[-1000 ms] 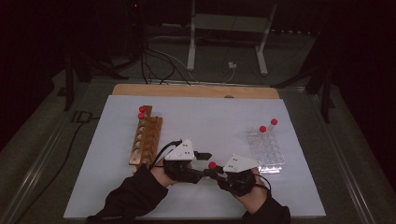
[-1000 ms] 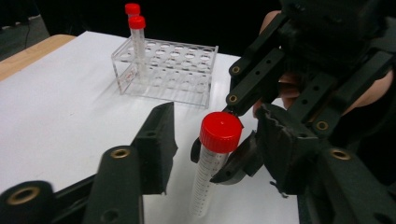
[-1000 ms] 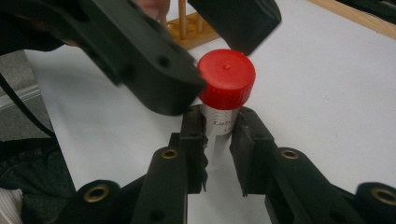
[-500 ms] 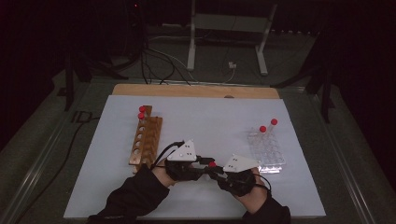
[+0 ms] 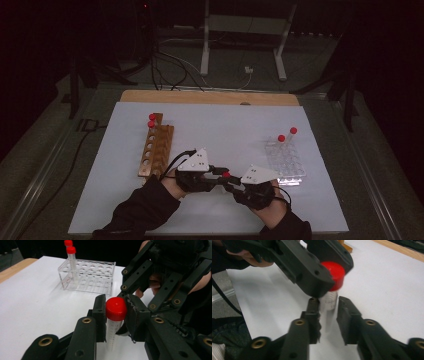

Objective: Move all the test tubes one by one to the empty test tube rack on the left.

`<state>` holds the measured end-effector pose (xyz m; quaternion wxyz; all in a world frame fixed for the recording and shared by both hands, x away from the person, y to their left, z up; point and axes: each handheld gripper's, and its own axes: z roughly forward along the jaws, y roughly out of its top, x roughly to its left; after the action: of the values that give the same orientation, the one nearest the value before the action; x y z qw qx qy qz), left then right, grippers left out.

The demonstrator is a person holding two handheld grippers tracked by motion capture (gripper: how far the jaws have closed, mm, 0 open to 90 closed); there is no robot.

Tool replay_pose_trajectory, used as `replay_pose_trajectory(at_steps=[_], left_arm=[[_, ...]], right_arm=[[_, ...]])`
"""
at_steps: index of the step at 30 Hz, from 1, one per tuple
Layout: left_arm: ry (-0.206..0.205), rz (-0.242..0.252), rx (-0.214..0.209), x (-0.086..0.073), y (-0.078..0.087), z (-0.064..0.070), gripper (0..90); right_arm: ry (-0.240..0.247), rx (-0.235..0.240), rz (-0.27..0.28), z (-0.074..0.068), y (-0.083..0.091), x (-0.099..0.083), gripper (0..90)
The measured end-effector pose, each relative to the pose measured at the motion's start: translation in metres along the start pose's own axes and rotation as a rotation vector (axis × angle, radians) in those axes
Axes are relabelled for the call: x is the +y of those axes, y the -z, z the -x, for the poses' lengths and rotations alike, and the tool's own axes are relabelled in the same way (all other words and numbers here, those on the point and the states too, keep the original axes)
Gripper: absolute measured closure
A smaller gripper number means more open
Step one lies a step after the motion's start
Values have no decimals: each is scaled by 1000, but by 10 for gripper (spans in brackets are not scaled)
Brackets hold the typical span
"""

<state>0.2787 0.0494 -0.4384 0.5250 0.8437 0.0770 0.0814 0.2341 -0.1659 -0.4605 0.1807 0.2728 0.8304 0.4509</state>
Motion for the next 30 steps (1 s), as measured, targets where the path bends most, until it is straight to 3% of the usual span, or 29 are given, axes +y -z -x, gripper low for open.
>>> replay_pose_trajectory(at_steps=[11, 21, 24, 30], left_arm=[[20, -8, 46, 1, 16, -9, 721], [34, -15, 80, 5, 34, -16, 721], [39, -10, 94, 6, 41, -19, 721], [44, -13, 128, 7, 52, -23, 721]], right_arm=[[-28, -26, 41, 9, 9, -1, 428], [-57, -67, 62, 11, 12, 0, 95], [-76, -89, 70, 14, 13, 0, 35], [-101, -114, 93, 18, 18, 0, 0]])
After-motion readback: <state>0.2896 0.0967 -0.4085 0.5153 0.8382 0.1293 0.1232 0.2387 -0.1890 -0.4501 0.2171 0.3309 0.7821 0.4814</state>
